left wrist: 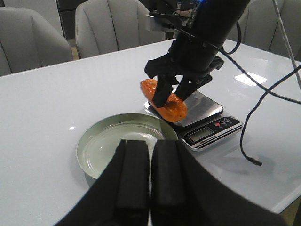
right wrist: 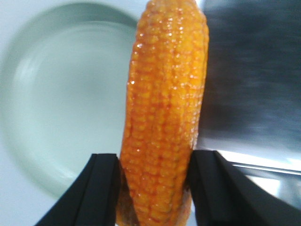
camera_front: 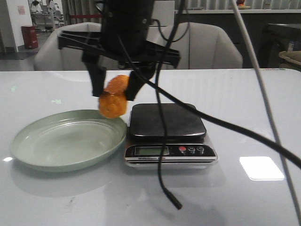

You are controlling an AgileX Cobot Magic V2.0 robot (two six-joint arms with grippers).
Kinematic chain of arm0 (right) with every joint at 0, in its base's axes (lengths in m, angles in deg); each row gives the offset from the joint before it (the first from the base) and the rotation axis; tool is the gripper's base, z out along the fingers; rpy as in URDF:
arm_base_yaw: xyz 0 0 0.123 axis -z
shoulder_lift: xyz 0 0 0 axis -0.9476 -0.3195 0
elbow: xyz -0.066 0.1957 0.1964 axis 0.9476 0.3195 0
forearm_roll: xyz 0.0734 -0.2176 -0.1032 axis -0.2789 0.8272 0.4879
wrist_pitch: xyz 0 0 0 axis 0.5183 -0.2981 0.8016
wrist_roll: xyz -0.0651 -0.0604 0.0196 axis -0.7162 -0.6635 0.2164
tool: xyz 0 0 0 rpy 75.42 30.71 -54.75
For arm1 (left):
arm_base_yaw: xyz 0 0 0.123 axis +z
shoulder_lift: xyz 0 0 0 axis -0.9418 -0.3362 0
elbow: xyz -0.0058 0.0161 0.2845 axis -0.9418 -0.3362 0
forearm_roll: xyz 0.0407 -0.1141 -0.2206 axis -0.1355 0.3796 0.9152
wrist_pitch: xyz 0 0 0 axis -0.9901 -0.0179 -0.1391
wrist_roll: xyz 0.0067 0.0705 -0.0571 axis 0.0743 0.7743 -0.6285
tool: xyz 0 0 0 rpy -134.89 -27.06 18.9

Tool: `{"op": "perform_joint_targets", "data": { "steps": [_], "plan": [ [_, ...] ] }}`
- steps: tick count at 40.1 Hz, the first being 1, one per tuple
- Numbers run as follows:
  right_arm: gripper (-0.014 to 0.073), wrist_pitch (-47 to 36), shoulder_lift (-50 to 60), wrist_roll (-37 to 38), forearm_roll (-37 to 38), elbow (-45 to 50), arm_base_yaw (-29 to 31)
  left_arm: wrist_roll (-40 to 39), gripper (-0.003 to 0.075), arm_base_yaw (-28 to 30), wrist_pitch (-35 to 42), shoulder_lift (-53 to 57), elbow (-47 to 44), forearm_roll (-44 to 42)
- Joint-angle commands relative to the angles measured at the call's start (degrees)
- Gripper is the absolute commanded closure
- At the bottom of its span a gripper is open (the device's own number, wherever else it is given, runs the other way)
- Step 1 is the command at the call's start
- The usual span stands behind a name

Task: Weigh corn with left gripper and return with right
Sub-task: 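Carry the corn with the right gripper onto the green plate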

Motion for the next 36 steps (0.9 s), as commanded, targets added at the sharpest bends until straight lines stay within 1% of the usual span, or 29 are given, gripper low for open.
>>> {"op": "perform_joint_targets", "data": {
  "steps": [1, 7, 10, 14, 17, 19, 20, 22, 23, 25, 28, 33, 36],
  "plan": [
    [0.0446, -6.72, 2.48, -0.86, -0.11, -2.3, -2.12, -0.29, 0.0588, 0.12, 4.39, 0.54, 1.37, 0.14],
    [0.0446, -7.7, -1.02, -0.86, -0.59, -4.12, -3.56, -0.29, 0.0589, 0.12, 4.39, 0.54, 1.37, 0.14],
    [0.0445, -7.77, -3.51, -0.86, -1.97, -5.31, -3.71, -0.29, 0.0588, 0.12, 4.39, 0.54, 1.37, 0.14],
    [0.0419, -7.69, -7.19, -0.86, -4.34, -7.87, -3.71, -0.29, 0.0588, 0.12, 4.39, 0.54, 1.37, 0.14],
    [0.0354, -7.27, -9.24, -0.86, -5.2, -9.39, -3.71, -0.29, 0.0589, 0.12, 4.39, 0.54, 1.37, 0.14],
    [0.0272, -6.73, -10.3, -0.86, -6.33, -10.47, -3.71, -0.29, 0.0589, 0.12, 4.39, 0.54, 1.37, 0.14],
    [0.0247, -6.56, -10.65, -0.86, -6.74, -10.72, -3.76, -0.29, 0.0589, 0.12, 4.39, 0.54, 1.37, 0.14],
    [0.015, -6.11, -11.18, -0.86, -7.19, -11.58, -3.81, -0.29, 0.0589, 0.12, 4.39, 0.54, 1.37, 0.14],
    [0.0127, -5.88, -11.32, -0.86, -7.19, -11.76, -3.91, -0.29, 0.0589, 0.12, 4.39, 0.54, 1.37, 0.14],
    [0.0047, -5.38, -11.33, -0.86, -7.19, -12.51, -3.91, -0.29, 0.0589, 0.12, 4.39, 0.54, 1.37, 0.14],
    [-0.0019, -4.45, -11.33, -0.86, -7.12, -13.59, -3.91, -0.29, 0.0589, 0.12, 4.39, 0.54, 1.37, 0.14],
    [-0.0022, 0.96, -11.21, -1.12, -7.05, -17.09, -3.02, -0.29, 0.0589, 0.12, 4.39, 0.54, 1.37, 0.14],
    [-0.0022, 6.02, -11.12, -4.82, -7.05, -19.48, -2.58, -0.29, 0.0589, 0.12, 4.39, 0.54, 1.37, 0.14]
  ]
}}
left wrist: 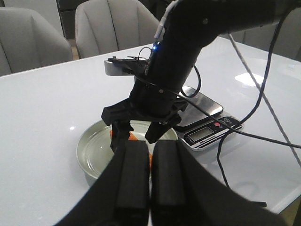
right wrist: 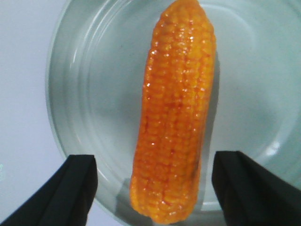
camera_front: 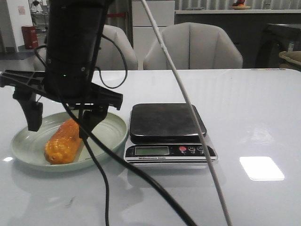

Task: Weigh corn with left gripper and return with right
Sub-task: 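Carry the corn with the right gripper onto the green plate, then open the right gripper and lift it away from the plate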

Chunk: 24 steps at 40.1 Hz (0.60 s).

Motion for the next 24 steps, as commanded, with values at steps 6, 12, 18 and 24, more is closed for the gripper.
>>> {"op": "perform_joint_targets", "data": {
  "steps": [6, 12, 18, 24],
  "plan": [
    [-0.0022, 13.41, 5.07, -16.87, -1.15, -8.36, 1.38, -0.29, 0.0589, 0.12, 4.39, 0.54, 1.37, 0.14],
    [-0.0022, 18.87, 8.62, -32.08, -5.4, -8.72, 2.47, -0.29, 0.0588, 0.12, 4.39, 0.54, 1.37, 0.14],
    [-0.0022, 21.57, 12.27, -39.93, -7.35, -8.72, 4.56, -0.29, 0.0589, 0.12, 4.39, 0.54, 1.37, 0.14],
    [-0.0022, 22.19, 16.38, -41.18, -7.35, -7.84, 7.4, -0.29, 0.0589, 0.12, 4.39, 0.54, 1.37, 0.14]
  ]
}}
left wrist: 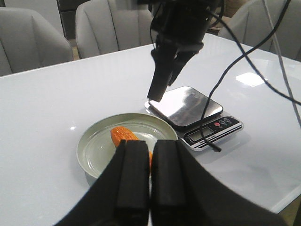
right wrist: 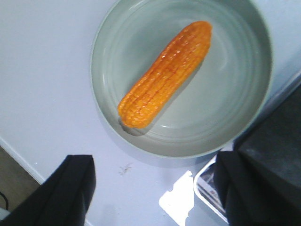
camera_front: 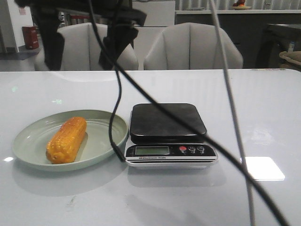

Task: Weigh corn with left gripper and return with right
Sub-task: 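Open the right gripper and lift it away from the plate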

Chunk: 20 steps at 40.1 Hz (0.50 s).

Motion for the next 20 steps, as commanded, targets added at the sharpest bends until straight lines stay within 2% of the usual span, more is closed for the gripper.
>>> {"op": "perform_joint_targets", "data": {
  "steps": [1, 9, 20],
  "plan": [
    [-0.0022, 3.15, 7.25, -2.53, -0.44, -0.5, 2.0, -0.29, 0.0589, 0.12, 4.39, 0.54, 1.37, 0.14],
    [-0.0022, 1.79, 15.17, -6.86, -0.44, 7.6, 4.74, -0.29, 0.0589, 0.12, 4.39, 0.54, 1.37, 0.14],
    [-0.0022, -8.43, 31.1, -7.13, -0.44, 30.67, 9.58, -0.29, 0.0589, 0.12, 4.39, 0.54, 1.37, 0.14]
  ]
}}
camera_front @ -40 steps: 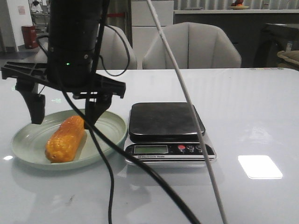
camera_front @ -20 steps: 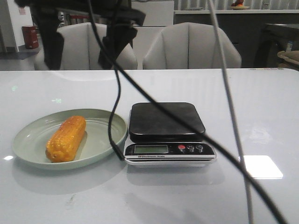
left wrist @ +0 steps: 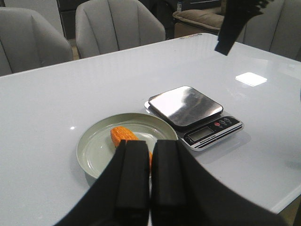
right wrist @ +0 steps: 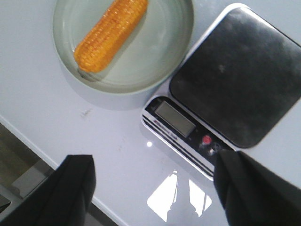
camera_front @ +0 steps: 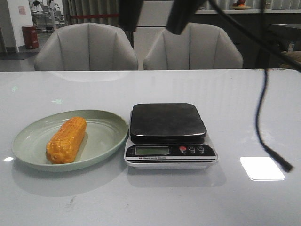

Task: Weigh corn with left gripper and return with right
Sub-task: 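Open the right gripper and lift it away from the plate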

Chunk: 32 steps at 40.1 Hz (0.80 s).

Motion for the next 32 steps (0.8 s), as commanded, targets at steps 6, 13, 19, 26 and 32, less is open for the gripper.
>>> {"op": "perform_joint_targets", "data": {
  "steps": [6, 13, 19, 26, 32],
  "plan": [
    [-0.0022, -10.99, 18.74, -0.98, -0.44, 18.06, 2.92, -0.29, 0.0589, 0.12, 4.39, 0.54, 1.37, 0.14],
    [-0.0022, -16.18, 30.99, -0.98, -0.44, 31.22, 3.16, -0.29, 0.0589, 0.12, 4.39, 0.54, 1.37, 0.14],
    [-0.0022, -20.69, 41.41, -0.98, -0.39, 40.22, 3.16, -0.29, 0.0588, 0.12, 4.39, 0.54, 1.37, 0.14],
    [-0.0022, -26.61, 54.35, -0.98, -0.39, 50.87, 3.16, -0.29, 0.0588, 0.12, 4.39, 0.54, 1.37, 0.14],
    [-0.0022, -33.57, 66.04, -0.98, -0.33, 60.04, 3.16, -0.29, 0.0589, 0.12, 4.39, 0.54, 1.37, 0.14]
  ]
}}
